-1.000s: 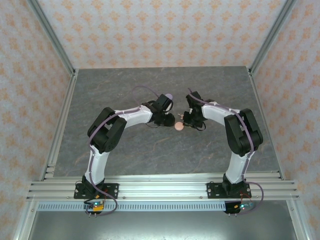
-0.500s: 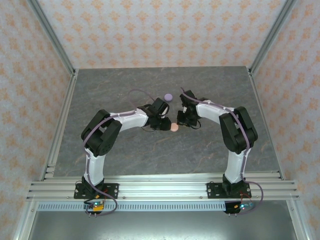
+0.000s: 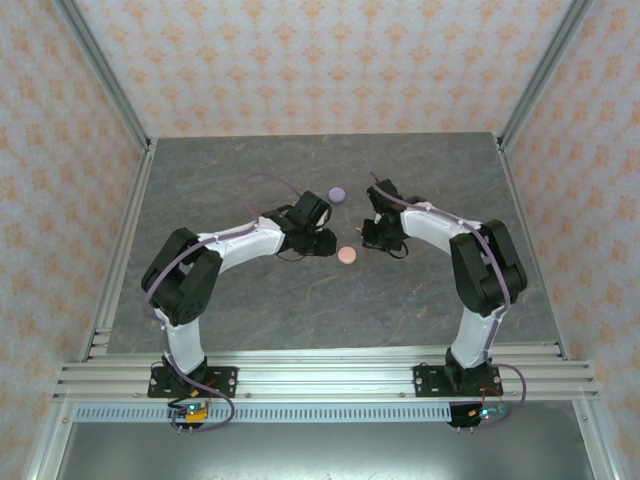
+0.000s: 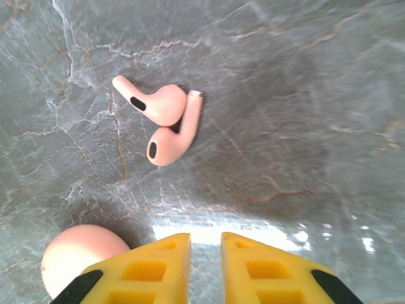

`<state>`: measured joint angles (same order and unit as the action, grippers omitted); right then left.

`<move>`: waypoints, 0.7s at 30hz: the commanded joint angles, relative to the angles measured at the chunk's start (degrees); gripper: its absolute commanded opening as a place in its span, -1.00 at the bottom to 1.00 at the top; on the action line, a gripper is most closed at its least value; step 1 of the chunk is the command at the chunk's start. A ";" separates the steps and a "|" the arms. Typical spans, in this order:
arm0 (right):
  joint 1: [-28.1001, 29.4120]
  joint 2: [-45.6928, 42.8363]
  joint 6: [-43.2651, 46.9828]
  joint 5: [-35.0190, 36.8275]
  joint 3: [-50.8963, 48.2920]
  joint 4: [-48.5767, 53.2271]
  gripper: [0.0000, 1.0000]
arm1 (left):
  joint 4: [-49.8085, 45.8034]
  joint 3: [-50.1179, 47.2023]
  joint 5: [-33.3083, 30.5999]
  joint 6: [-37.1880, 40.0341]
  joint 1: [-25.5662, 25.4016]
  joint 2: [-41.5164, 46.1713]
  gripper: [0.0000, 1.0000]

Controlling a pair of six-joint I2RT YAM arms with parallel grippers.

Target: Insert wireless bluetooth earbuds into charging case

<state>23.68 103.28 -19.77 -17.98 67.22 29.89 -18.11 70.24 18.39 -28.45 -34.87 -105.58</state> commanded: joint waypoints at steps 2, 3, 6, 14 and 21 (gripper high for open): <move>-1.16 -4.50 -2.13 -5.13 -4.08 -3.85 -0.53 | 3.13 -1.59 5.02 0.24 2.86 0.59 -0.40; -1.30 -5.02 -2.61 -7.51 -5.24 -5.62 -0.52 | 3.99 -1.54 6.74 0.17 3.38 0.15 -0.40; -1.36 -5.55 -4.59 -12.08 -7.72 -9.58 -0.49 | 6.15 -1.41 10.06 -0.46 4.41 -1.48 -0.37; -1.36 -4.12 -8.52 -18.30 -11.02 -16.80 -0.45 | 11.34 -2.27 15.52 -1.87 4.99 -6.25 -0.21; -1.38 -1.63 -8.23 -18.72 -9.98 -16.61 -0.45 | 13.84 -3.18 17.55 -4.16 4.63 -7.42 -0.18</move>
<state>22.35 100.40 -27.29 -36.05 56.58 14.41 -7.20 67.37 33.54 -31.68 -29.98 -112.68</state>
